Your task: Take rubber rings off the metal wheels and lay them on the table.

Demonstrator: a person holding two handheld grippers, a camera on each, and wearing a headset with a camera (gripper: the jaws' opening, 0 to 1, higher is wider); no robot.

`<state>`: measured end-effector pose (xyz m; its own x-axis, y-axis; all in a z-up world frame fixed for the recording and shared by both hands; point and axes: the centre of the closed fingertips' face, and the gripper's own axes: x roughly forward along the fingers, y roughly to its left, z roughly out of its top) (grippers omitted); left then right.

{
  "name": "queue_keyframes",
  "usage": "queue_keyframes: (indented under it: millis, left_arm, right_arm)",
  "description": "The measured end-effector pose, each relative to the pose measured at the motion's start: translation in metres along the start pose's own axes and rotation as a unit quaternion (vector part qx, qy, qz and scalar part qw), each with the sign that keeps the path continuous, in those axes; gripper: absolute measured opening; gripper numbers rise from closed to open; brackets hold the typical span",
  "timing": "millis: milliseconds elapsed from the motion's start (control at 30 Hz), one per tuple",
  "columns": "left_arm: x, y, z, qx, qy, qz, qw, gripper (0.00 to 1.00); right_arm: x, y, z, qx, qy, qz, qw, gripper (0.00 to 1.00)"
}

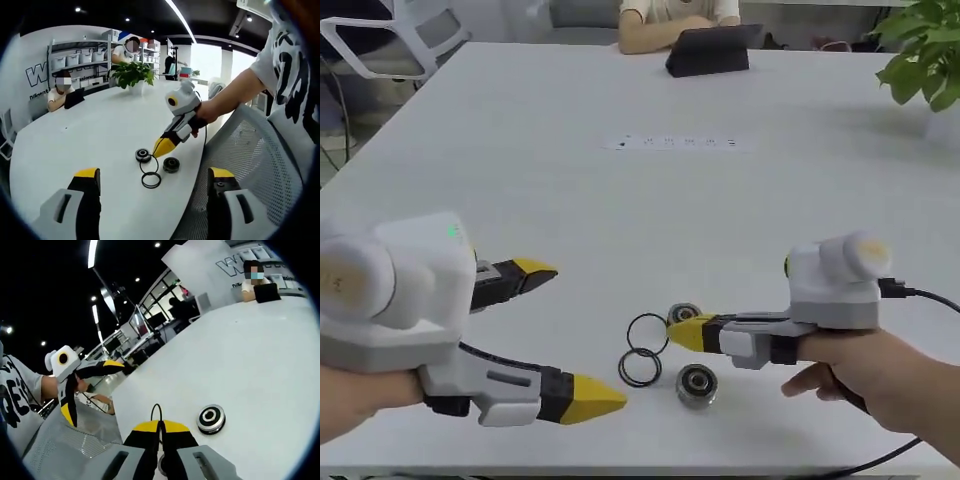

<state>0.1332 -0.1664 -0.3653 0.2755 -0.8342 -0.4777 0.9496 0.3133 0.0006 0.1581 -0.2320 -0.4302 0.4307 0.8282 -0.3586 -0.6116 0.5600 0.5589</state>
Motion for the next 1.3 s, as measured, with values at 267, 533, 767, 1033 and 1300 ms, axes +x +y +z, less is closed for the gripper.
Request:
queue_keyframes:
  millis: [267, 533, 767, 1033, 1300]
  left_arm:
    - [-0.002, 0.0, -0.002, -0.001, 0.002, 0.003, 1.0, 0.86]
    - [-0.004, 0.0, -0.005, 0.002, 0.007, 0.005, 1.0, 0.86]
    - [-0.006, 0.001, -0.004, 0.0, 0.005, 0.007, 1.0, 0.86]
    - [-0.007, 0.0, -0.006, -0.002, 0.008, 0.008, 0.9999, 0.85]
    - [-0.007, -0.001, -0.008, -0.003, 0.01, 0.007, 0.9999, 0.85]
  right_arm:
    - [0.004, -0.001, -0.008, 0.031, 0.021, 0.001, 0.9993, 0.0]
    - [0.008, 0.0, -0.014, 0.046, 0.039, 0.001, 0.9982, 0.0]
    - [0.012, -0.001, -0.019, 0.047, 0.055, -0.004, 0.9973, 0.0]
    - [0.013, -0.002, -0.024, 0.042, 0.069, -0.01, 0.9967, 0.0]
    - [0.013, -0.003, -0.026, 0.034, 0.076, -0.015, 0.9964, 0.0]
